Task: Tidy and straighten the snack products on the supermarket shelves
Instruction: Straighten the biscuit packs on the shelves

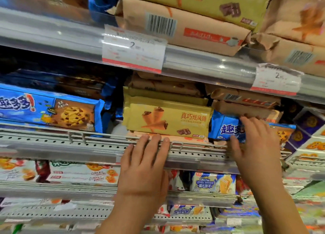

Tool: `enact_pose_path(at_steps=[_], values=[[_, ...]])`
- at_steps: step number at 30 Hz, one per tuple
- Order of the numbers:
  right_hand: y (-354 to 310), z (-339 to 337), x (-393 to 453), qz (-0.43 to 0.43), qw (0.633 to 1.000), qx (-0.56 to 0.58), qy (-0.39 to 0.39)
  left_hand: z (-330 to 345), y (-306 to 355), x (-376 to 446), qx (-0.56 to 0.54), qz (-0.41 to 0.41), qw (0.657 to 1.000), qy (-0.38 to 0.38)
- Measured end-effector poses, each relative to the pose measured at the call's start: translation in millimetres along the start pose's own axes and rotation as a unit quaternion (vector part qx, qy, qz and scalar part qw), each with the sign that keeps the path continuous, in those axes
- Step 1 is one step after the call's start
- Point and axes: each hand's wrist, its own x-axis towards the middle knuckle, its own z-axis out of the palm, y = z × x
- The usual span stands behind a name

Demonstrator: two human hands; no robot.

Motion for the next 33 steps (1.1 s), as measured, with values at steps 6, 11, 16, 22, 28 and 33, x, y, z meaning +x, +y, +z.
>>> enact_pose_path(at_steps=[6, 11, 16, 22, 28, 33], values=[[-6.5, -5.4, -13.6, 0.010, 0.997, 0.017, 0.078, -4.2, -6.4, -1.5, -0.030, 0.036, 0.999, 0.016], [-6.4, -13.2, -21.9, 0.033, 0.999, -0.025, 0.029, -4.7, -13.7, 0.8, -0.023, 0.055, 0.998, -0.005], [-4.2, -28.2, -31.0, -0.005, 0.999, -0.016, 0.046, -8.7, -8.6, -1.0, -0.038, 0.040, 0.998, -0.006], [-12.5, -66.7, -70.6, -0.015, 0.984, 0.138, 0.111, -9.6, -0.4, -1.3, -0.032, 0.022, 0.999, -0.016], [-9.3, -59.0, -127.1, 0.156, 0.899, 0.407, 0.041, -25.2, -10.8, -5.7, -0.124, 0.041, 0.991, -0.043], [-37.7, -50.3, -135.3, 0.153, 0.852, 0.499, -0.026, -57.0, -34.1, -28.2, -0.247, 0.012, 0.969, -0.010]])
